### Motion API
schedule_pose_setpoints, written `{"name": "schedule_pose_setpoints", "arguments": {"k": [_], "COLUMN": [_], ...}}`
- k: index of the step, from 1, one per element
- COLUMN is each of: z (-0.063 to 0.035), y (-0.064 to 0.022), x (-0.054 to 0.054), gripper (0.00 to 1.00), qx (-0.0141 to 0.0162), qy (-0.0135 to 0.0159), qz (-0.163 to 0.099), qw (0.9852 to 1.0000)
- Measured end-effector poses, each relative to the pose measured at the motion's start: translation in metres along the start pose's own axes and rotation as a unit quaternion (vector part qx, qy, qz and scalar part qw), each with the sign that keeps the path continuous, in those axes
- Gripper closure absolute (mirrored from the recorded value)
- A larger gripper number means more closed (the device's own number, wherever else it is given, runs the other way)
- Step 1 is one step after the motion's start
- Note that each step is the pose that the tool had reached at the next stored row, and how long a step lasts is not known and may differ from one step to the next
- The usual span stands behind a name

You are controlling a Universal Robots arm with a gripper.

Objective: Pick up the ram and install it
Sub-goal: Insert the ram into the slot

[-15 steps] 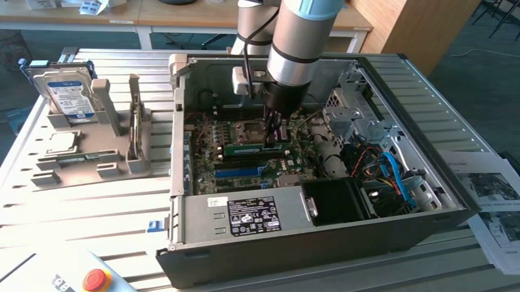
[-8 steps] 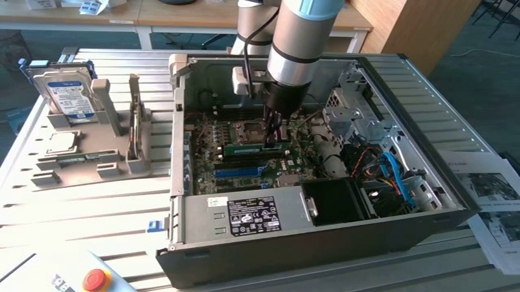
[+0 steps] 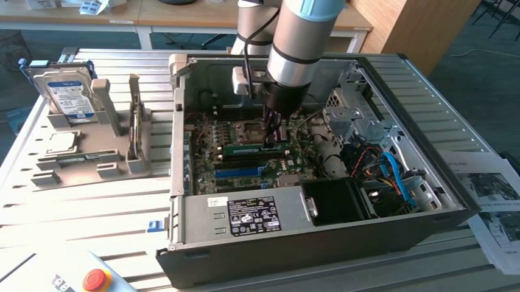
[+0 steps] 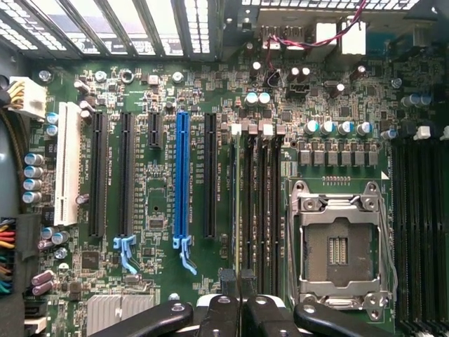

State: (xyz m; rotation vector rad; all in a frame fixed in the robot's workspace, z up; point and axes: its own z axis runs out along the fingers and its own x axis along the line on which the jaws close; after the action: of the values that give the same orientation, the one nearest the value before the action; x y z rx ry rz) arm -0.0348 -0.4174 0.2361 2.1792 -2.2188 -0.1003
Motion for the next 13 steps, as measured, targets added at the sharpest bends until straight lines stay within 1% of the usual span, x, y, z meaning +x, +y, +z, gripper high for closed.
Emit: {"name": "schedule_pose_setpoints", "arguments": {"k": [1, 13], "z": [0.0001, 0.0003], "y": [0.0, 0.0008], "x": [0.0, 0.0], "gripper": [0.88, 0.88], "qx": [-0.0007, -0.0004], "qy": [-0.0002, -0.0002], "qz": [0.0, 0.0], "qw": [1.0, 1.0]}}
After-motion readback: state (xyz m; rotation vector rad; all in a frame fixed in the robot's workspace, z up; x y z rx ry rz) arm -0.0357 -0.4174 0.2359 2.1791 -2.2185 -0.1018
